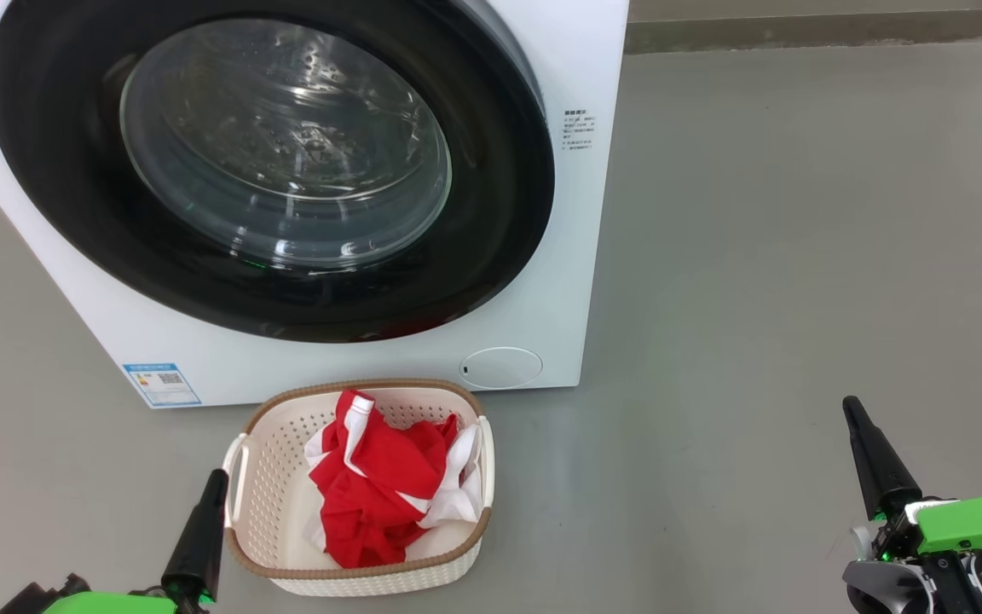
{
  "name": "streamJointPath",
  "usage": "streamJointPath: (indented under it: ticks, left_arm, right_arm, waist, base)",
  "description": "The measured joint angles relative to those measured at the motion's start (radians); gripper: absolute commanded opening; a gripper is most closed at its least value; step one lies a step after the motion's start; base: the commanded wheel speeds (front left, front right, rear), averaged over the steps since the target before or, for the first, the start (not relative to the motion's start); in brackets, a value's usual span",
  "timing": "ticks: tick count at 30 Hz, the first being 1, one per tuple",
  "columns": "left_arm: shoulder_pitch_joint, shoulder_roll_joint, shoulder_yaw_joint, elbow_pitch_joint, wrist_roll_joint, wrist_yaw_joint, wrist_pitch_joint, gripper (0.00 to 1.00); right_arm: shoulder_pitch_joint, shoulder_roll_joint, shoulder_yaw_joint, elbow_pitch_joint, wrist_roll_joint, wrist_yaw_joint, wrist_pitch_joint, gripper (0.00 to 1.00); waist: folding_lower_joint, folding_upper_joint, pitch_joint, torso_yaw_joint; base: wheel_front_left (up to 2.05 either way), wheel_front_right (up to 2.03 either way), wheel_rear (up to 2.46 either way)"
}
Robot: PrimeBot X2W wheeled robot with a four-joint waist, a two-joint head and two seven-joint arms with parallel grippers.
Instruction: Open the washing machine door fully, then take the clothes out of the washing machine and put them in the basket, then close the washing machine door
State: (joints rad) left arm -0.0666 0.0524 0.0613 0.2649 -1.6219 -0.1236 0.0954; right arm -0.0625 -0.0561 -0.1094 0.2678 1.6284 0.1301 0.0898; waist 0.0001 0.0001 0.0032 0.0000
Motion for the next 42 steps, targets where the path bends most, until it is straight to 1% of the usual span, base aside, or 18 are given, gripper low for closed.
streamJointPath:
  ticks: [42]
  left_arm:
    - [0.0, -0.004, 0.007, 0.0, 0.001, 0.0, 0.001, 0.0]
  right_arm:
    - [-0.001, 0.004, -0.008, 0.0, -0.002, 0.0, 0.007, 0.0]
  waist:
    - [0.0, 0.0, 0.0, 0.0]
  base:
    - [0.0, 0.0, 0.0]
